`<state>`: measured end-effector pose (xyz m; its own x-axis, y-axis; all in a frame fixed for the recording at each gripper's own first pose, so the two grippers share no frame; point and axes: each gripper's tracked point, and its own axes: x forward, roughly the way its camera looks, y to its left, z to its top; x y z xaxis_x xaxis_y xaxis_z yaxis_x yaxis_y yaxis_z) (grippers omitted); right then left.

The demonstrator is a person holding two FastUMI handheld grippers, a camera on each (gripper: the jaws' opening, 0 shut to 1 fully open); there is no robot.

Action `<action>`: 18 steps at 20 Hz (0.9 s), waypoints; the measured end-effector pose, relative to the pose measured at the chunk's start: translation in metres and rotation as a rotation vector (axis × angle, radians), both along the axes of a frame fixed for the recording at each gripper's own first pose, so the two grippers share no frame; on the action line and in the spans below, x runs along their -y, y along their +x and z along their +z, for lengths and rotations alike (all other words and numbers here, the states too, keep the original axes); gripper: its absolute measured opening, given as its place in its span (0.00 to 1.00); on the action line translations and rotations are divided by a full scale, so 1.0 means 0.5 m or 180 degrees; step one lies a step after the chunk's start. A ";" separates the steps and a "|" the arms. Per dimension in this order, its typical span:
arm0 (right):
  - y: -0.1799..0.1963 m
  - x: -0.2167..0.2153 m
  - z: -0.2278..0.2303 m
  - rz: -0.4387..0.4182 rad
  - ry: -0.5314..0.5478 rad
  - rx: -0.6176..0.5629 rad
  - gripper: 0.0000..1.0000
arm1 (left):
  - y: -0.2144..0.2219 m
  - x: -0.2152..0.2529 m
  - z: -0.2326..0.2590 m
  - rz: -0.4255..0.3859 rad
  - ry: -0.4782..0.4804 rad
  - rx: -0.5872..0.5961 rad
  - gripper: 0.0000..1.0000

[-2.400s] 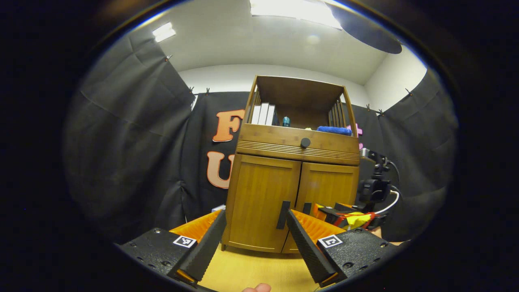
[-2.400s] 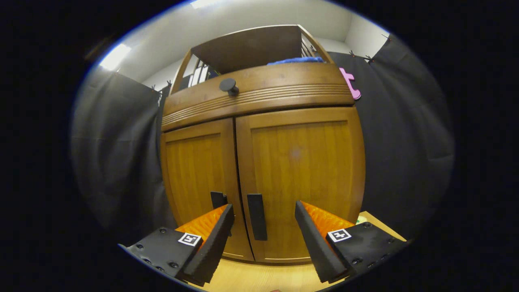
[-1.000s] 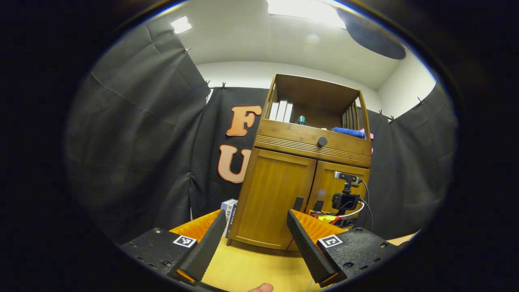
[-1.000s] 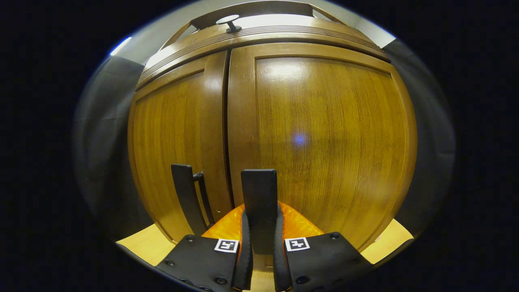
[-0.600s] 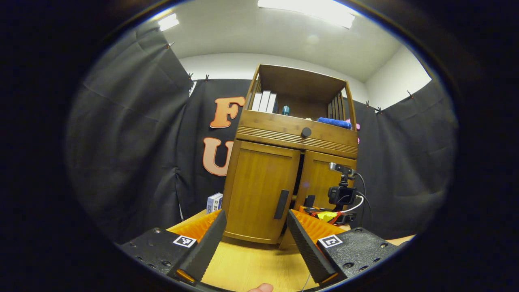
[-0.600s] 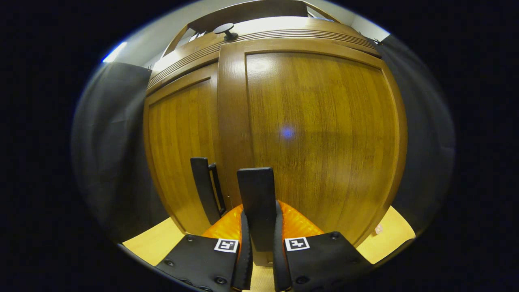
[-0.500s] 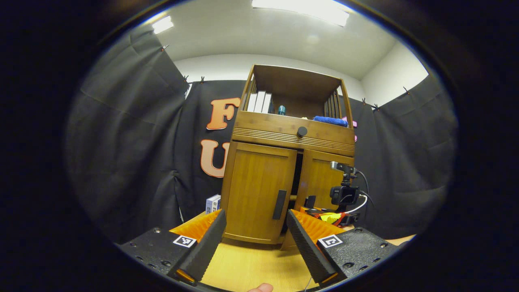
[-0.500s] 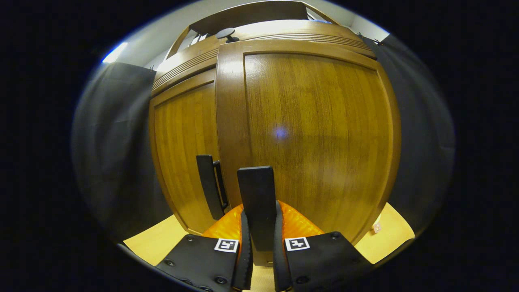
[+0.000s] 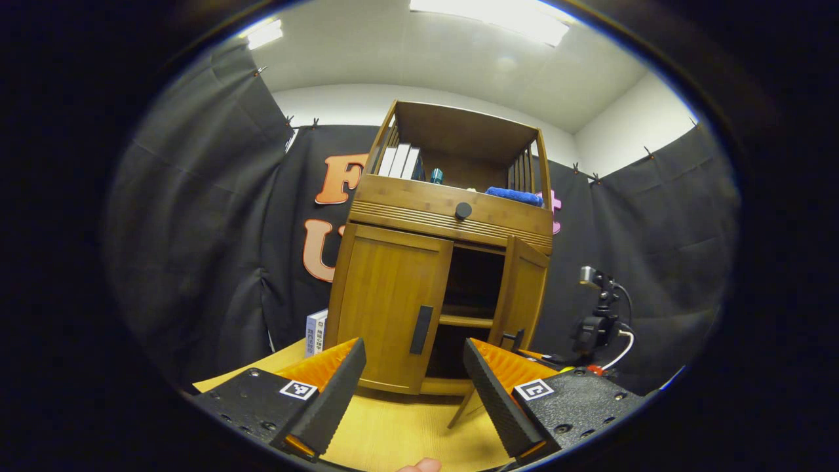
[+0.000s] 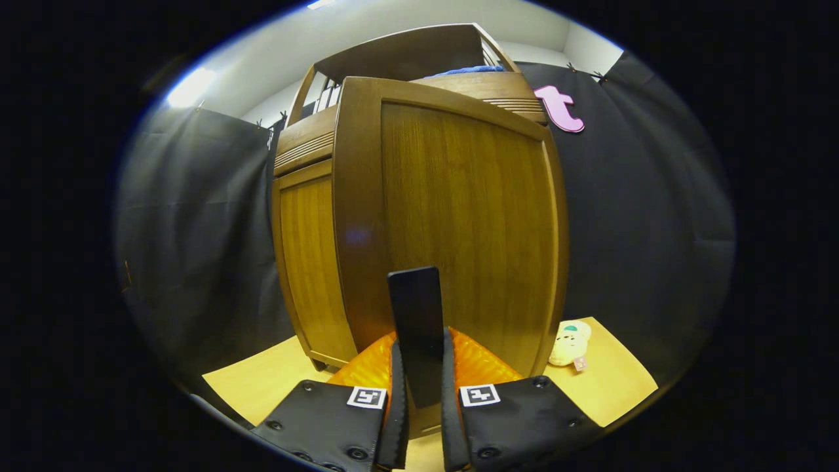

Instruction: Open the right door of the double-door shoe cabinet with the right hand, and open the left door with the left hand.

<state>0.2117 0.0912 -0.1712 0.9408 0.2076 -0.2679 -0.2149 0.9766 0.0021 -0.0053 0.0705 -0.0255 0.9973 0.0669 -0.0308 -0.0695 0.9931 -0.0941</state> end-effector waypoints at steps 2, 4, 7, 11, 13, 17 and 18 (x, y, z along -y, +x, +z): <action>-0.029 0.032 0.005 -0.0040 -0.0025 0.0029 0.28 | 0.004 0.005 -0.002 0.0032 0.0039 0.0016 0.90; -0.051 0.066 0.016 -0.0091 -0.0041 0.0048 0.28 | 0.006 0.016 -0.006 0.0025 0.0017 0.0006 0.91; -0.078 0.117 0.031 -0.0174 -0.0131 0.0070 0.22 | 0.011 0.038 -0.013 -0.0041 -0.0037 -0.0019 0.91; -0.100 0.189 0.044 -0.0346 -0.0267 0.0125 0.18 | 0.018 0.058 -0.008 -0.0101 0.0005 0.0000 0.91; -0.104 0.214 0.051 -0.0434 -0.0231 0.0113 0.17 | 0.016 0.069 -0.005 -0.0137 0.0029 0.0016 0.91; -0.110 0.298 0.063 -0.0661 -0.0376 0.0138 0.10 | 0.013 0.084 -0.001 -0.0186 0.0054 0.0016 0.91; -0.110 0.321 0.058 -0.0710 -0.0443 0.0140 0.09 | 0.011 0.087 0.001 -0.0201 0.0059 0.0020 0.94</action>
<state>0.1568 -0.0694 -0.1424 0.9705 -0.0423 -0.2373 0.0089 0.9901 -0.1401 0.0003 0.0270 -0.0252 0.9997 0.0043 -0.0239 -0.0061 0.9971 -0.0760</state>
